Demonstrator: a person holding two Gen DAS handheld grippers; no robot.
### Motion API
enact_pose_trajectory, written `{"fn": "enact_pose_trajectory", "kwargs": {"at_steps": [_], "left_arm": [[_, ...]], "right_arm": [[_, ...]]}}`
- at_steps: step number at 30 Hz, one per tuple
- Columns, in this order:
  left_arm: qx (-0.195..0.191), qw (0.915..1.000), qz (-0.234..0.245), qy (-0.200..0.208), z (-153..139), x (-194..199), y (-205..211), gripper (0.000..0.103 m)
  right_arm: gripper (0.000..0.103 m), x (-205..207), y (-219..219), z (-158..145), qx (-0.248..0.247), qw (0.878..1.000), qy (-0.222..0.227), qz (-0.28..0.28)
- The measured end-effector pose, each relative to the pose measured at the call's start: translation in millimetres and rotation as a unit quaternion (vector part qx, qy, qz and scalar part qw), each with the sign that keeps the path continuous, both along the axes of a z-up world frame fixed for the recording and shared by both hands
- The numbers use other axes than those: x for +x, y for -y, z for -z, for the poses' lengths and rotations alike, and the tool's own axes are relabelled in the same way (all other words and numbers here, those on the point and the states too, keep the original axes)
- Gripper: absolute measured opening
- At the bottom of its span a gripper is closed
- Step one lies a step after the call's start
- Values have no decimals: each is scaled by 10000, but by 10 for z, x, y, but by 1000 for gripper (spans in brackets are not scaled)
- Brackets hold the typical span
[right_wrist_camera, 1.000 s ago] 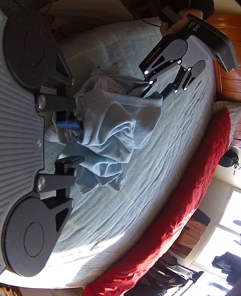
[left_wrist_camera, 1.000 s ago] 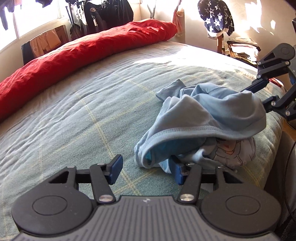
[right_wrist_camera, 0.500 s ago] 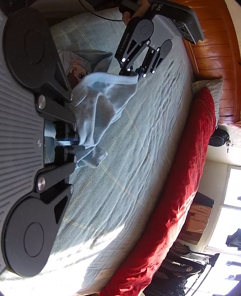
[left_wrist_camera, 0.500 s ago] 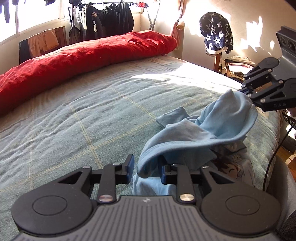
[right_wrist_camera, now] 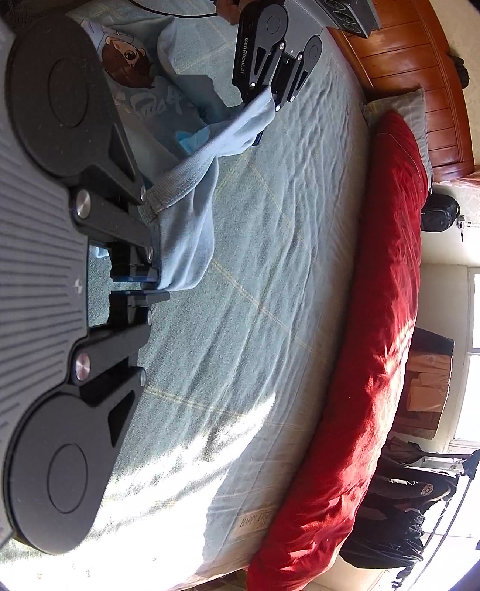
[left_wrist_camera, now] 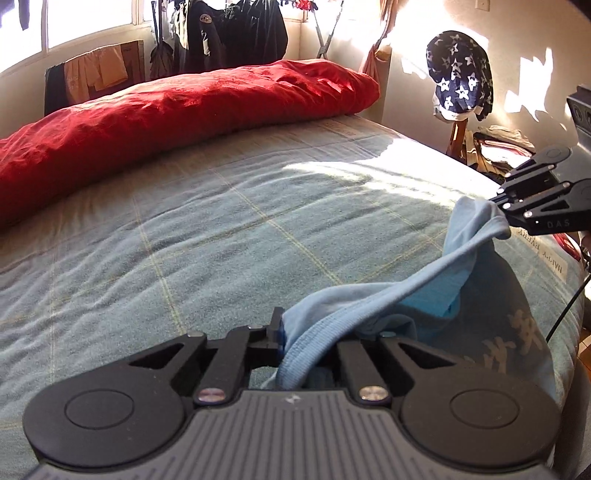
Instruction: Fold clothes
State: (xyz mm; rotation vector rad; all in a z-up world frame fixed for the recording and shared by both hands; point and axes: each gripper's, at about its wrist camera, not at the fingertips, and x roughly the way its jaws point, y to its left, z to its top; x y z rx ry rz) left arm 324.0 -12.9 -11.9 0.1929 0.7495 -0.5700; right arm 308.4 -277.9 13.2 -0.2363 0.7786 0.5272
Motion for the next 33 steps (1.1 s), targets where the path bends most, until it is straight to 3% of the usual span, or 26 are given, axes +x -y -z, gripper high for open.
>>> {"fn": "enact_pose_trajectory", "kwargs": {"at_steps": [9,19,22,24,25,27,31,33], "left_arm": [[744,9968,-189,200,-37,802,208,4],[961,9926,-718,214,191,1742,346,4],[968,9916,-845,-129,380,1922,395,11],[1042,9897,-911,-363,517,1967,412,12],[1103,9891,-879,-422,552,1947,423,12],[1184,9885,-788,-507,576,1879,429,12],[1195,9885,-735,-567,429,1676,388,15],[1105,9892,-716,-641,290,1525,326,23]], "right_arm": [[4,752,38,120,-162,9993,-65,323],[3,1800,53,375,-286,9950,-187,943],[4,2041,44,579,-308,9924,-455,1100],[7,2123,46,701,-266,9900,-684,1206],[14,2123,55,737,-229,9888,-740,1278],[15,2084,80,744,-117,9884,-821,1275],[16,1868,161,571,53,9882,-856,1265],[18,1680,192,427,84,9890,-772,1258]]}}
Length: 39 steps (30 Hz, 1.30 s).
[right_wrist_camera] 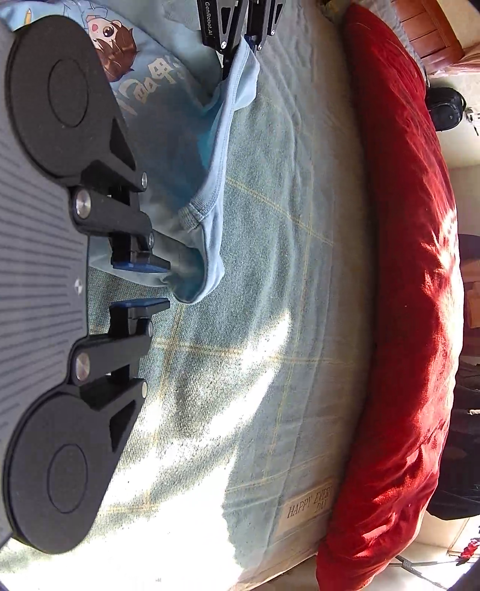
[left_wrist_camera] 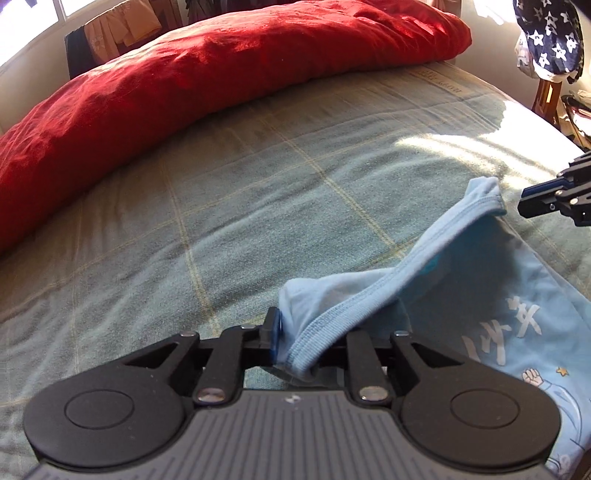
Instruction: Fold clothes
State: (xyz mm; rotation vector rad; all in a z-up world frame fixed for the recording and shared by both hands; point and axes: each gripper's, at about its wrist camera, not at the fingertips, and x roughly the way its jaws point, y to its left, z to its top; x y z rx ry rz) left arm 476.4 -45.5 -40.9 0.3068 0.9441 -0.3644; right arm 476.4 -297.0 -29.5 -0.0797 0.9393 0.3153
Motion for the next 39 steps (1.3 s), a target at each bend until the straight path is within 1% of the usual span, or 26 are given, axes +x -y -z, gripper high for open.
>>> {"fn": "enact_pose_trajectory", "kwargs": {"at_steps": [4,6,8,12,15,17,19,22,25,29,32,34,37,39], "left_arm": [[-212,9998,58,24,-258,-440,-103,27],[-350,9994,30,8,-363,-672,-159,30],[-512,9986,-16,-93,-442,-918,-224,33],[-598,9972,-114,-442,-516,-1409,-297,33],[-743,9957,-224,-502,-566,-1760,-386,34],[-871,9944,-293,-516,-597,-1976,-443,38],[-1005,9931,-356,-486,-613,-2166,-478,39],[-1201,9910,-398,-435,-623,-2439,-497,42],[-1386,9885,-418,-427,-612,-2640,-498,45],[-1427,9888,-373,-219,-613,-2853,-477,51],[-1480,9885,-276,-158,-588,-2954,-455,52],[-1434,9893,-227,-159,-541,-3004,-414,52],[-1203,9926,-117,-136,-433,-3048,-325,53],[-1153,9932,-112,-76,-380,-3048,-297,53]], "right_arm": [[28,-420,21,-201,131,9999,31,-80],[28,-655,3,-266,158,9998,-1,-137],[28,-889,-21,-296,217,9996,-56,-148],[32,-1364,-71,-318,280,9993,-173,-157],[33,-1734,-146,-341,336,9989,-200,-265],[36,-1965,-170,-367,447,9984,-175,-284],[43,-2190,-187,-384,594,9978,-121,-278],[45,-2464,-208,-382,820,9964,-78,-211],[49,-2717,-253,-327,957,9953,-45,-141],[52,-3024,-329,-214,964,9953,89,-81],[54,-3207,-370,-83,1079,9941,54,9],[59,-3300,-394,22,1224,9924,-65,127],[60,-3401,-440,130,1434,9893,-188,174],[60,-3474,-490,166,1493,9884,-215,161]]}}
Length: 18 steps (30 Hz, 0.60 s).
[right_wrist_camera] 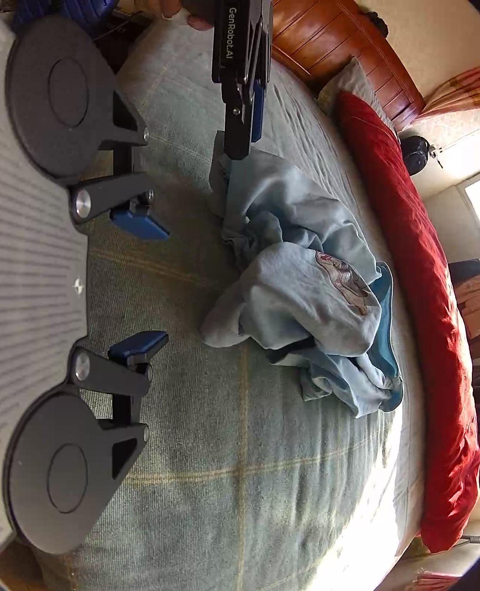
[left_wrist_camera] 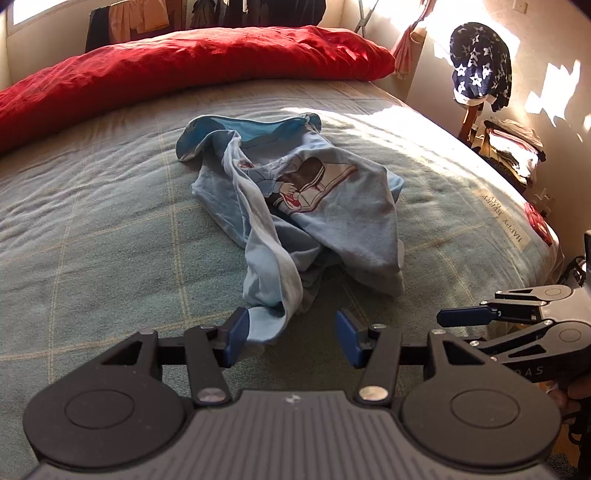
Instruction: Fold clothes
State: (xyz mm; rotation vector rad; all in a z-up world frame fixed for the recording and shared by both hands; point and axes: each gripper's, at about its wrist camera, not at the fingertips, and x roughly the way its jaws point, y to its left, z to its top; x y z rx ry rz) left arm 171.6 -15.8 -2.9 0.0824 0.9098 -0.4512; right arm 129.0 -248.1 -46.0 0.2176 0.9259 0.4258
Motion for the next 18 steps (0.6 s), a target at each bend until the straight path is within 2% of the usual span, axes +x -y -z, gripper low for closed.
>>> {"fn": "enact_pose_trajectory", "kwargs": {"at_steps": [4,11,13,15,18], "left_arm": [[-100,9999,-53,37,121,51,5,52],[14,9999,-15,121,210,136,72,47],[-21,9999,20,137,210,159,71,33],[-24,9999,54,134,207,178,70,9],[93,9997,60,236,190,182,71,3]], "right_arm": [[62,-69,-71,7,-49,9999,-8,-105],[65,-19,-74,-22,-15,9999,31,-160],[65,3,-88,-16,-6,9998,12,-185],[65,23,-111,-10,-3,9998,-5,-220],[65,42,-130,4,-8,9997,-26,-247]]}}
